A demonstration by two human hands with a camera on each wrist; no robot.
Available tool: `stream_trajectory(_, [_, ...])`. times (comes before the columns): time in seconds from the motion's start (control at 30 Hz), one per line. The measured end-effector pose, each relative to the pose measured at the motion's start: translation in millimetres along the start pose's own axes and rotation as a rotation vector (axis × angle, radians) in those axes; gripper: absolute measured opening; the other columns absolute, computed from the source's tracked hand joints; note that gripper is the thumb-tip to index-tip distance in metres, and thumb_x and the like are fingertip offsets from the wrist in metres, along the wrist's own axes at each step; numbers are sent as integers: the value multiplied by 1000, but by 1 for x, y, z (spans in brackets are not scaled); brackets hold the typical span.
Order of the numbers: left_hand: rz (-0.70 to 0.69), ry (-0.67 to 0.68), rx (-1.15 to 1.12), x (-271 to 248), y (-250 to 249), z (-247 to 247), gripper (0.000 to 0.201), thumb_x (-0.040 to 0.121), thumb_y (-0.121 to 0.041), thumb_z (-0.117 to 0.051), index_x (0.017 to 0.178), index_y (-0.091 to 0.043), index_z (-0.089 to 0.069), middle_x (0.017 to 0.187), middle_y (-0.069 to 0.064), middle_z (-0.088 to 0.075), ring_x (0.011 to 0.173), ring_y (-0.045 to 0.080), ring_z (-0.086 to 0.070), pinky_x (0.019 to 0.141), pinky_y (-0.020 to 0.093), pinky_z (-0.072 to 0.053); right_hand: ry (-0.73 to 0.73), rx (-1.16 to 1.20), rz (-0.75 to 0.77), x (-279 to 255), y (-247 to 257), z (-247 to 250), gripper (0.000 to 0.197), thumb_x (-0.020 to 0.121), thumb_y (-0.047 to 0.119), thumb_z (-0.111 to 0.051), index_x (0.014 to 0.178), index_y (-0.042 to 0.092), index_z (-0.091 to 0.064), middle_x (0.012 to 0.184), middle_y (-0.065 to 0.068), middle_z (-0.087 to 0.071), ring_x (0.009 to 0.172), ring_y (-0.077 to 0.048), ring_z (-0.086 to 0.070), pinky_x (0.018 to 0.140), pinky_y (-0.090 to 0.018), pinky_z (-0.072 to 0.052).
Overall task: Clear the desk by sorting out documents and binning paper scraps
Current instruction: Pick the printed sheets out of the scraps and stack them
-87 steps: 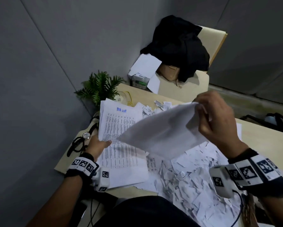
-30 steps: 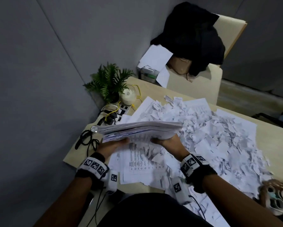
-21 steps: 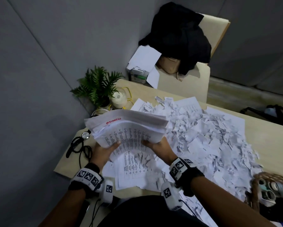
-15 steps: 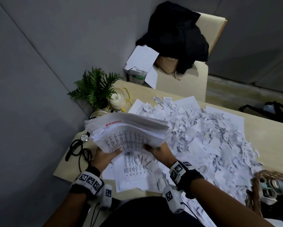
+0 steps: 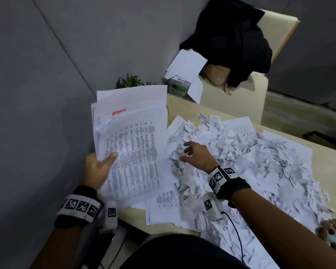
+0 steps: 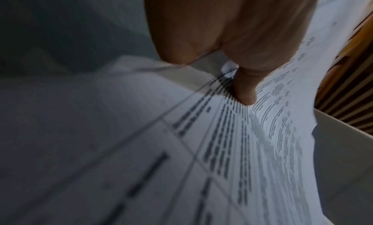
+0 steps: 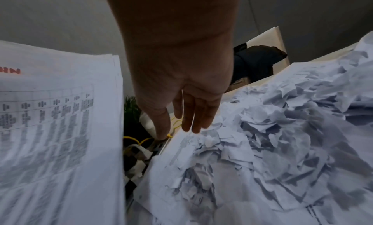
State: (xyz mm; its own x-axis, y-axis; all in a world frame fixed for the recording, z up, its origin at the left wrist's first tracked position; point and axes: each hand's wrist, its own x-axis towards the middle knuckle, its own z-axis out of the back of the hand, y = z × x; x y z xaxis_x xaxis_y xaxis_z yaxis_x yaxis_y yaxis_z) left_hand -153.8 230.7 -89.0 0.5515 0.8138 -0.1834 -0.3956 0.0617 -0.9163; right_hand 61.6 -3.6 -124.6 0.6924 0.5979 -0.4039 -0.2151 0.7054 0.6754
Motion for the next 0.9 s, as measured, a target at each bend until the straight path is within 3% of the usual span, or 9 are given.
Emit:
stream_trajectory(0.13, [66,-71,148,-4,17,35,18,84,-14,-73,90,3,-69,68,4,-61,72,22,-61,69,33,-47,-60,-239,72,20,-6,-17,50,84,19,-68,131,10,-53,124,-12,-59,116,-28,-55,94,-38,-49])
stream_trajectory(0.2, [58,-92,216,-8,25,45,25,83,-15,-75,83,8,-68,69,10,-62,69,21,-60,64,32,-45,-27,-372,159,29,-2,-28,50,85,14,-64,133,10,-51,133,-12,-50,121,-29,-51,94,-37,-46])
stream_trajectory(0.37, [157,-114,176,-5,37,53,24,81,-13,-76,98,3,-71,86,12,-68,81,21,-66,73,33,-50,177,-734,587,57,19,-54,57,81,3,-61,137,6,-48,149,-14,-40,135,-33,-38,103,-46,-40])
stream_trajectory(0.53, [219,-62,132,2,49,61,28,80,-17,-77,100,0,-71,89,13,-71,84,26,-69,80,42,-55,303,-1124,593,82,44,-71,80,87,16,-64,153,9,-17,160,-13,-16,148,-33,-14,118,-44,-19])
stream_trajectory(0.57, [233,-46,132,2,50,61,28,80,-17,-77,102,0,-70,90,13,-71,83,26,-69,79,41,-55,292,-1155,564,84,48,-72,77,88,16,-62,152,8,-19,158,-15,-21,146,-34,-17,118,-44,-16])
stream_trajectory(0.63, [257,-24,122,2,52,59,33,79,-20,-77,104,1,-70,95,14,-72,85,27,-70,79,42,-57,267,-1190,556,88,52,-69,55,90,13,-54,142,7,-39,141,-18,-44,136,-35,-34,116,-46,-19])
stream_trajectory(0.7, [260,0,103,0,50,54,33,80,-19,-76,106,1,-70,98,15,-72,89,27,-70,83,44,-56,234,-1296,637,88,54,-60,26,87,9,-57,111,10,-66,110,-13,-64,113,-33,-53,105,-45,-36])
stream_trajectory(0.77, [245,8,99,-1,52,49,30,81,-14,-76,105,3,-71,99,17,-72,92,27,-70,86,45,-55,254,-1332,679,84,60,-44,8,76,6,-69,80,12,-73,87,-9,-68,91,-32,-62,85,-40,-49])
stream_trajectory(0.9, [219,45,100,-5,44,33,30,82,-9,-73,105,9,-68,100,19,-69,93,29,-67,80,34,-51,301,-1213,708,72,61,4,12,90,18,-59,96,16,-70,104,-5,-63,96,-29,-63,80,-38,-51])
